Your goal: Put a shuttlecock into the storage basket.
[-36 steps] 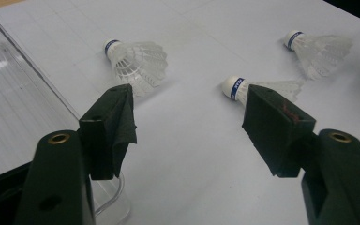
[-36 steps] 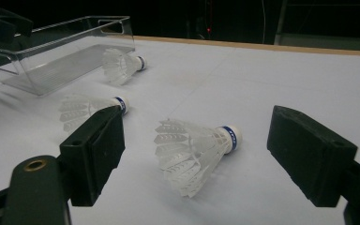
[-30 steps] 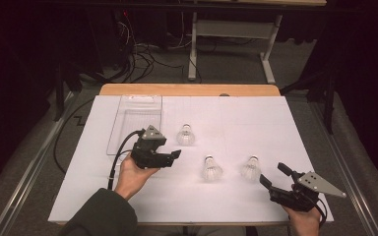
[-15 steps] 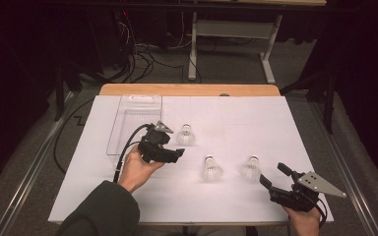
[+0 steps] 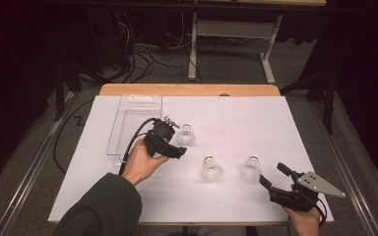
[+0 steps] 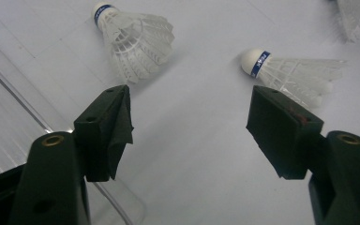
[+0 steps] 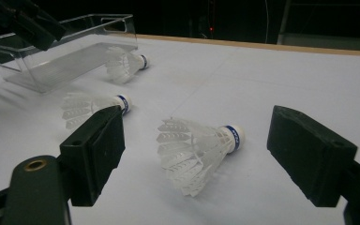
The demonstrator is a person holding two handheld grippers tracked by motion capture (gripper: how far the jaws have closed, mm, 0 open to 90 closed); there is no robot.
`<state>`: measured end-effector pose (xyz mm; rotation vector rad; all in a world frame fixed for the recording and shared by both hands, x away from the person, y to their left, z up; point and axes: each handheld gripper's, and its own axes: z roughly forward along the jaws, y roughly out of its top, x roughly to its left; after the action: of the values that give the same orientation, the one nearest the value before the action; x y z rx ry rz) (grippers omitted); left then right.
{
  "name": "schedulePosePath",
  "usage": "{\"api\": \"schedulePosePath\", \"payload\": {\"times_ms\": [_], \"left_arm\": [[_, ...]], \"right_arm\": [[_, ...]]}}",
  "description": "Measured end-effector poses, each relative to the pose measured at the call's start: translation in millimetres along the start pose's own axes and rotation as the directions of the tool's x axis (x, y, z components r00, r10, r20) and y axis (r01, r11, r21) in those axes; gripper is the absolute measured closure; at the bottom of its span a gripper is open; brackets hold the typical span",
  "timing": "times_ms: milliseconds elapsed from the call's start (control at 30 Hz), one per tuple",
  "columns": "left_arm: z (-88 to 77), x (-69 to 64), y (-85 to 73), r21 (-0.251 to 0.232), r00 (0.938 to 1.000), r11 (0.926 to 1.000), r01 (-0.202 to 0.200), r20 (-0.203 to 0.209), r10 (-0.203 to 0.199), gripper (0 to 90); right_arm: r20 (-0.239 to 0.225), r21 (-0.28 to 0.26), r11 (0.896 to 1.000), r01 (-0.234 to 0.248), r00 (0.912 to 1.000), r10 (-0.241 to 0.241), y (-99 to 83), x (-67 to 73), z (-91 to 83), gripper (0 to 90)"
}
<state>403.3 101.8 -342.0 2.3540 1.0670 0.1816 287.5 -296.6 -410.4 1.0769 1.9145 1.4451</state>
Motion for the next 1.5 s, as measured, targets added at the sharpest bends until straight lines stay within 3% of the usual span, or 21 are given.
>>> {"api": "schedulePosePath", "payload": {"times_ms": [133, 267, 800, 1067, 1233, 1400, 1500], "left_arm": [[2.8, 1.4, 5.0, 0.037, 0.9996, 0.9992, -0.014, 0.026, 0.013, 32.0], [5.0, 0.5, 11.4, 0.066, 0.9993, 0.9974, -0.027, 0.026, 0.026, 33.3], [18.6, 13.4, 31.5, 0.155, 0.9998, 0.9878, -0.016, -0.011, 0.017, 34.4], [24.6, 18.2, 43.1, 0.177, 0.9995, 0.9843, -0.001, -0.031, 0.006, 35.9], [28.6, 19.8, 53.8, 0.193, 0.9978, 0.9811, -0.006, -0.063, 0.018, 36.5], [34.1, 22.4, 61.6, 0.215, 0.9971, 0.9767, -0.001, -0.074, 0.017, 37.4], [39.3, 23.8, 64.1, 0.242, 0.9966, 0.9704, -0.001, -0.080, 0.021, 38.6]], "right_arm": [[-0.001, 0.001, 1.000, 0.002, 1.0000, -0.002, 0.0, 0.4, 0.1, 20.0], [-0.002, -0.001, 1.000, -0.001, 1.0000, 0.001, -0.1, 0.2, -0.3, 20.0], [-0.016, 0.003, 1.000, 0.006, 0.9999, -0.006, 0.1, 1.2, 0.9, 20.0], [-0.020, 0.004, 1.000, 0.006, 0.9998, -0.006, 0.1, 1.4, 1.1, 20.0], [-0.023, 0.002, 1.000, 0.007, 0.9997, -0.007, 0.4, 2.0, 1.0, 20.0], [-0.025, 0.004, 1.000, 0.009, 0.9996, -0.009, 0.3, 2.0, 1.2, 20.1], [-0.025, 0.005, 1.000, 0.007, 0.9997, -0.007, 0.2, 2.4, 0.9, 20.2]]}}
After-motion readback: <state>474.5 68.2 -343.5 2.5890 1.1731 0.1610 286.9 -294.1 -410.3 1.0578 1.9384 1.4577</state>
